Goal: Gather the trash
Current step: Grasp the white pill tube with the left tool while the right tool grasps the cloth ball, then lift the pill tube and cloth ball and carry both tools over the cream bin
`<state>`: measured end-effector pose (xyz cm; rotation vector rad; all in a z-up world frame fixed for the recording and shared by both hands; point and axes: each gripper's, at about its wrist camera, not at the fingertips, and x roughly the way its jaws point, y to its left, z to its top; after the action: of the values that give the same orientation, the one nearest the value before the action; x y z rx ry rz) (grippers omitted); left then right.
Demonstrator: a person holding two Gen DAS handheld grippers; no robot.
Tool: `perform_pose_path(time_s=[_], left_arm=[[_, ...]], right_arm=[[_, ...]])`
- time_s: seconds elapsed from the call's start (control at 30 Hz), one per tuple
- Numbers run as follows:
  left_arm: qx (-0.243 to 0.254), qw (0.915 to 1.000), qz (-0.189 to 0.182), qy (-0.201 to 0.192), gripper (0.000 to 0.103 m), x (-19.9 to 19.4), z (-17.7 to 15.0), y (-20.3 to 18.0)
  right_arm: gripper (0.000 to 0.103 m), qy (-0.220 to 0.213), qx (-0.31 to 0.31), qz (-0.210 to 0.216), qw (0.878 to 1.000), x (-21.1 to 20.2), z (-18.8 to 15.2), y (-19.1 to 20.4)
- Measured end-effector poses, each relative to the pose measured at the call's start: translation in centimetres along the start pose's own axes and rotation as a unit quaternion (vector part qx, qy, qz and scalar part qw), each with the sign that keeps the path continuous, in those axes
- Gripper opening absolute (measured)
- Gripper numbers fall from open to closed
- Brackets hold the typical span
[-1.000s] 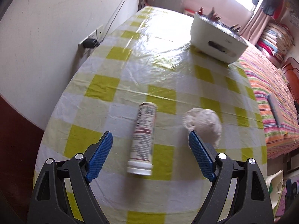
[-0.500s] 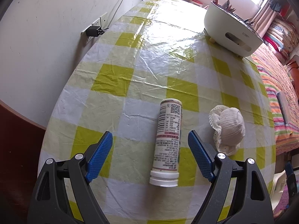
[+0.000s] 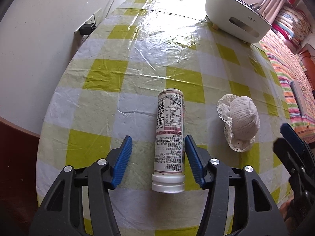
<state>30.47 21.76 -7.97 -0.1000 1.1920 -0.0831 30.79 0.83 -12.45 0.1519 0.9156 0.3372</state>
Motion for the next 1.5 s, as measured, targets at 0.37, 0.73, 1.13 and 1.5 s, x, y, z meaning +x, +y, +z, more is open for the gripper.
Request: perform_pose_path(time_s=[0.37,0.73,1.13,1.5], left_arm=[[-0.002,1.0000,0.008,-0.004,0.028,0.1,0.0,0.1],[-0.003,0.9995,-0.030,-0.003,0.028,-0.8,-1.1,-0.7],[0.025,0.9991,-0.031,-0.017,0.028,-1.9,-2.8,-3.1],[0.066,0.9967,-0.031,-0.036,0.028,-3.6,-4.9,-6.5]], right_arm=[[0.058,0.048,-0.004,-0.003,0.999,5.2,0.9,0.7],[0.045,0.026,-0.001,0.004,1.000,1.5,-1.6,-0.3],[0.045,0.017,0.020,0.004,1.000,-3.3,-4.6,-2.2],[0.045,-0.001,0.049,0.006,0.999,-7.5,-7.1,-4.2]])
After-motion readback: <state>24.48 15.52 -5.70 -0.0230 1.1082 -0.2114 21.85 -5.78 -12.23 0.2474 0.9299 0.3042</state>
